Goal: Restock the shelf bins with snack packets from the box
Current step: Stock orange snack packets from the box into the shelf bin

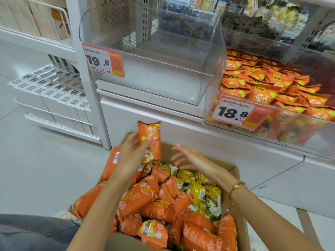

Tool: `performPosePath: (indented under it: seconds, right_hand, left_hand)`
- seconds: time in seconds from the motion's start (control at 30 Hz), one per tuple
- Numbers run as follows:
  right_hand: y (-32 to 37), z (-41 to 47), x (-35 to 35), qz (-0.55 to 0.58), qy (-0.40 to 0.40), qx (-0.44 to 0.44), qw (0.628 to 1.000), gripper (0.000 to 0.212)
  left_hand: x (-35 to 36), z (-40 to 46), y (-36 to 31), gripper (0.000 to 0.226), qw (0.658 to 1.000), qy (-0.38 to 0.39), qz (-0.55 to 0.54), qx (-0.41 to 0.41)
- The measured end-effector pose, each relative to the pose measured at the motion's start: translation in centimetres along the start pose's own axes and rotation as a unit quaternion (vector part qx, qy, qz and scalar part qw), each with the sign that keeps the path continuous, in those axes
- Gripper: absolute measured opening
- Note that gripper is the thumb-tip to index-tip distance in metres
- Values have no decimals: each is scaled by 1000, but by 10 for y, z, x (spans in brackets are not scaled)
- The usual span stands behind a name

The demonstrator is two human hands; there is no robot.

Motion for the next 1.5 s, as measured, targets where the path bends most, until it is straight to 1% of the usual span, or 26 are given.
performPosePath:
  seconds: [0.03, 0.1, 0.17, 0.23, 0.3, 0.4, 0.47, 0.5, 0.57, 0.6, 0.7, 0.77, 0.83, 0.9, 0.97, 1.03, 1.07, 1.17, 1.2, 1.27, 1.33, 1.4, 1.43, 1.5]
  right_hand:
    - [-6, 11, 5, -81, 0, 11, 997, 45]
    - [-20, 32, 21, -243, 6, 31, 970, 49]
    - [-33, 45, 40, -336, 10, 35, 941, 46]
    - [-41, 49, 51, -346, -9, 39, 937, 36]
    - [-46, 48, 52, -344, -48, 30, 937, 29]
    - [-51, 45, 43, -295, -74, 23, 952, 7]
    - [-55, 45, 39, -262, -65, 21, 963, 9]
    - [-54, 44, 40, -248, -58, 22, 967, 14]
    - [-51, 43, 47, -259, -49, 29, 964, 37]
    - [-49, 44, 51, -283, -50, 31, 957, 42]
    - [-45, 44, 59, -358, -74, 31, 930, 38]
    - [-41, 40, 54, -381, -95, 18, 919, 34]
    - [-38, 32, 38, -344, -111, 14, 932, 29]
    - [-35, 22, 15, -274, -112, 8, 955, 27]
    - [-33, 6, -5, -141, -82, -3, 987, 27]
    - [-29, -15, -20, 8, -50, 2, 999, 31]
    - [-25, -25, -26, 60, -45, 6, 997, 34]
    - [-10, -51, -36, 160, -38, -5, 986, 44]
    - [-6, -59, -38, 182, -36, -14, 982, 44]
    - [2, -72, -41, 205, -38, -21, 978, 37]
    - [2, -77, -46, 234, -65, -11, 970, 34]
    - [-1, -78, -53, 266, -125, 1, 956, 36]
    - [-2, -78, -56, 275, -149, 6, 950, 39]
    - [-4, -79, -57, 302, -142, 25, 943, 61]
  left_hand:
    - [-9, 3, 1, 27, 1000, -25, -7, -4]
    - [-21, 7, 1, 35, 998, -51, -28, -16]
    - [-26, 9, 1, 35, 997, -55, -43, -15]
    - [-28, 11, 3, 36, 998, -55, -37, -22]
    - [-28, 12, 5, 38, 998, -52, -28, -31]
    - [-27, 14, 9, 42, 997, -45, -14, -57]
    - [-25, 13, 12, 40, 997, -31, -7, -66]
    - [-23, 12, 13, 41, 997, -24, -5, -70]
    - [-21, 11, 14, 44, 997, -20, -3, -77]
    - [-21, 10, 14, 45, 997, -22, -2, -77]
    - [-21, 7, 14, 43, 996, -23, -3, -82]
    - [-23, 6, 14, 40, 996, -28, -6, -84]
    - [-25, 6, 15, 41, 996, -35, -8, -84]
    - [-23, 6, 18, 45, 995, -32, -7, -92]
    - [-16, 6, 21, 43, 995, -20, -12, -101]
    - [-4, 5, 25, 38, 994, 2, -12, -110]
    - [3, 3, 26, 35, 993, 13, -9, -114]
    - [24, -5, 31, 26, 992, 26, -15, -126]
    - [31, -7, 33, 26, 991, 28, -23, -130]
    - [45, -12, 31, 28, 990, 45, -37, -127]
    - [57, -18, 27, 29, 987, 80, -44, -133]
    - [67, -23, 25, 34, 982, 122, -36, -140]
    - [70, -26, 23, 36, 980, 140, -30, -140]
    - [72, -28, 20, 40, 979, 153, -18, -134]
Point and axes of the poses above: each hand's wrist, its own z-axis towards the middle knuckle, its own x-axis out of the palm, y = z × x, the point moved 5 cm from there along z, towards the middle knuckle
